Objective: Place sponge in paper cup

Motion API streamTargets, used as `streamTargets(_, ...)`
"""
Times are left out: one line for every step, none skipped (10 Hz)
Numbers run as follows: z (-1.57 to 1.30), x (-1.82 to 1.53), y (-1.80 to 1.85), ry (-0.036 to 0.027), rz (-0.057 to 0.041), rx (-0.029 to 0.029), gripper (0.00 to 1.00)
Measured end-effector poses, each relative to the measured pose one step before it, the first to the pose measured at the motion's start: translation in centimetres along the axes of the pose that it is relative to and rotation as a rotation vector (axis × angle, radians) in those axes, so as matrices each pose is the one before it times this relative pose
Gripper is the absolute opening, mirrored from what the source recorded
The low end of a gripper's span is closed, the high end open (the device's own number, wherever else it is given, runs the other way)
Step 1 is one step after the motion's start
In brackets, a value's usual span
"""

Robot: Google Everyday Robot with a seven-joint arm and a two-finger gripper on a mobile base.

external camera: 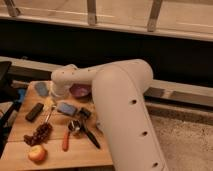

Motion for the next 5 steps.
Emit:
streamTargets(1.279, 0.594, -0.336, 0.02163, -0.00440, -0.01057, 0.80)
streamTargets(1.190, 0.558, -0.268, 0.01944, -0.00028, -0.01265, 0.80)
streamTargets(0.372, 0.410, -0.392, 0.01343, 0.00385, -0.00313, 0.80)
streamTargets(0.082, 0.487, -0.471, 0.01384, 0.00539, 0.00294, 0.80)
streamTargets(-0.075, 0.374, -0.328, 0.01018, 0.00165, 0.00571, 0.80)
